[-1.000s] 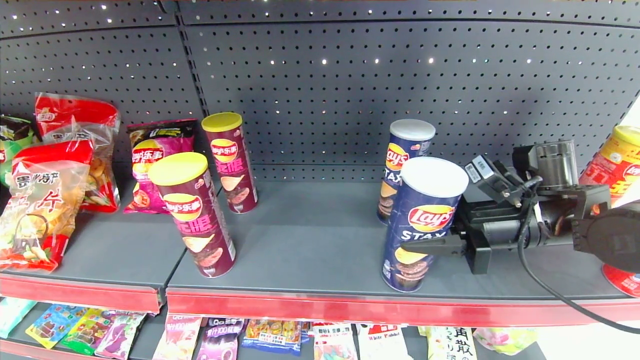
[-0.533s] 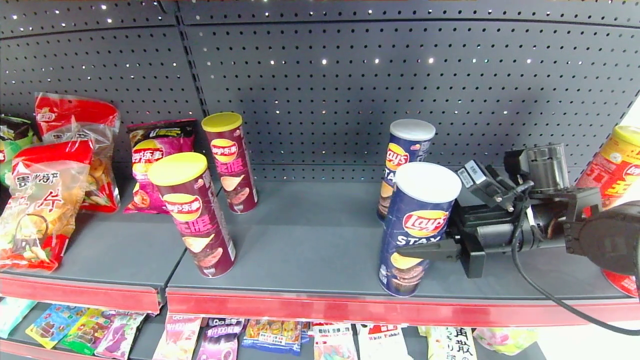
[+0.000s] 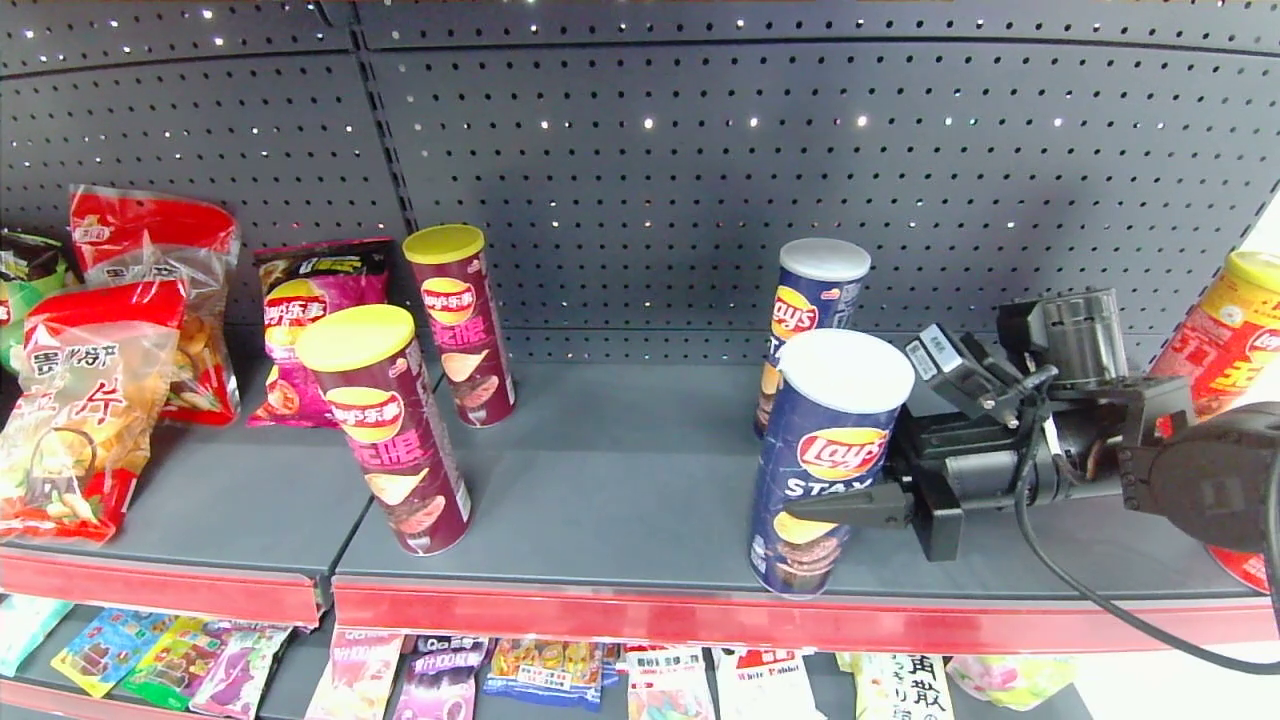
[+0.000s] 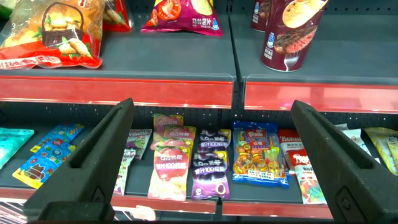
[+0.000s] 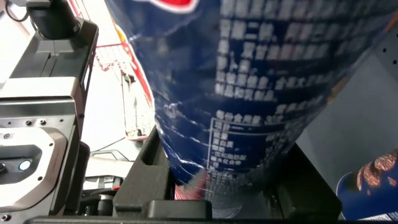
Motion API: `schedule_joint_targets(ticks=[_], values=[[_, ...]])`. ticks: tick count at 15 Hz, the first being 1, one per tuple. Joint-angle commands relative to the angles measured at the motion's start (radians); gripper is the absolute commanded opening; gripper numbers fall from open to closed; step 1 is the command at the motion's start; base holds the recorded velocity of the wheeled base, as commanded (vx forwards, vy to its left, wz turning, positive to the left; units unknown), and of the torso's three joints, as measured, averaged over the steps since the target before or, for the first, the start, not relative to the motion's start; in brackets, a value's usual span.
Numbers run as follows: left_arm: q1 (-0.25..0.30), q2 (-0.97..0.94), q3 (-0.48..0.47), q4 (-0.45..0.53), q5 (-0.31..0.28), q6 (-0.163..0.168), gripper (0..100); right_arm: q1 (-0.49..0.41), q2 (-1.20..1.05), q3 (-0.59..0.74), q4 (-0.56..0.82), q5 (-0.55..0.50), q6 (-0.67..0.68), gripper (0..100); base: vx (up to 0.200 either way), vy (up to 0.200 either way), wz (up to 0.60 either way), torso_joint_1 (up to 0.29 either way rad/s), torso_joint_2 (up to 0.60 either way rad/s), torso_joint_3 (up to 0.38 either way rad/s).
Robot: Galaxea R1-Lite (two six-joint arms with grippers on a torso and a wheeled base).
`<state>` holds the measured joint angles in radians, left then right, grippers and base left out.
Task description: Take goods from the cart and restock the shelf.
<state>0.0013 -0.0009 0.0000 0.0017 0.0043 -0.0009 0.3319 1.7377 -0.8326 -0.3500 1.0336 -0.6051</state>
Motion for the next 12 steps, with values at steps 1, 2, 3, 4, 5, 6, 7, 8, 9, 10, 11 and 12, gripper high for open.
schedule_joint_targets(ticks=[1, 2, 3, 4, 5, 6, 7, 8, 9, 10, 11, 12], values=[[0.0, 0.001, 0.0, 0.0, 0.0, -0.001, 100, 0.002, 0.008, -0.005, 0.0, 0.0, 0.001, 0, 0.0, 0.0, 0.0, 0.0, 0.0, 0.0], [0.0, 0.001, 0.0, 0.0, 0.0, 0.001, 100, 0.004, 0.01, -0.01, 0.0, 0.0, 0.002, 0, 0.0, 0.0, 0.0, 0.0, 0.0, 0.0], [0.0, 0.001, 0.0, 0.0, 0.0, 0.001, 100, 0.01, 0.01, -0.011, 0.0, 0.0, 0.004, 0, 0.0, 0.0, 0.0, 0.0, 0.0, 0.0], [0.0, 0.001, 0.0, 0.0, 0.0, -0.001, 100, 0.012, 0.01, -0.01, 0.0, 0.0, 0.004, 0, 0.0, 0.0, 0.0, 0.0, 0.0, 0.0], [0.0, 0.001, 0.0, 0.0, 0.0, 0.001, 100, 0.013, 0.011, -0.01, 0.0, -0.001, 0.004, 0, 0.0, 0.0, 0.0, 0.0, 0.0, 0.0], [0.0, 0.001, 0.0, 0.0, 0.0, 0.001, 100, 0.012, 0.011, -0.008, 0.0, 0.0, 0.004, 0, 0.0, 0.0, 0.0, 0.0, 0.0, 0.0], [0.0, 0.001, 0.0, 0.0, 0.0, -0.001, 100, 0.012, 0.01, -0.003, 0.0, -0.001, 0.004, 0, 0.0, 0.0, 0.0, 0.0, 0.0, 0.0], [0.0, 0.001, 0.0, 0.0, 0.0, -0.001, 100, 0.01, 0.008, -0.002, 0.0, -0.001, 0.004, 0, 0.0, 0.0, 0.0, 0.0, 0.0, 0.0], [0.0, 0.001, 0.0, 0.0, 0.0, 0.001, 100, 0.009, 0.006, 0.001, 0.0, -0.001, 0.004, 0, 0.0, 0.0, 0.0, 0.0, 0.0, 0.0], [0.0, 0.001, 0.0, 0.0, 0.0, -0.001, 100, 0.009, 0.006, 0.001, 0.0, -0.001, 0.004, 0, 0.0, 0.0, 0.0, 0.0, 0.0, 0.0], [0.0, 0.001, 0.0, 0.0, 0.0, -0.001, 100, 0.009, 0.006, 0.001, 0.0, -0.001, 0.004, 0, 0.0, 0.0, 0.0, 0.0, 0.0, 0.0], [0.0, 0.001, 0.0, 0.0, 0.0, -0.001, 100, 0.009, 0.006, 0.0, 0.0, -0.003, 0.004, 0, 0.0, 0.0, 0.0, 0.0, 0.0, 0.0]])
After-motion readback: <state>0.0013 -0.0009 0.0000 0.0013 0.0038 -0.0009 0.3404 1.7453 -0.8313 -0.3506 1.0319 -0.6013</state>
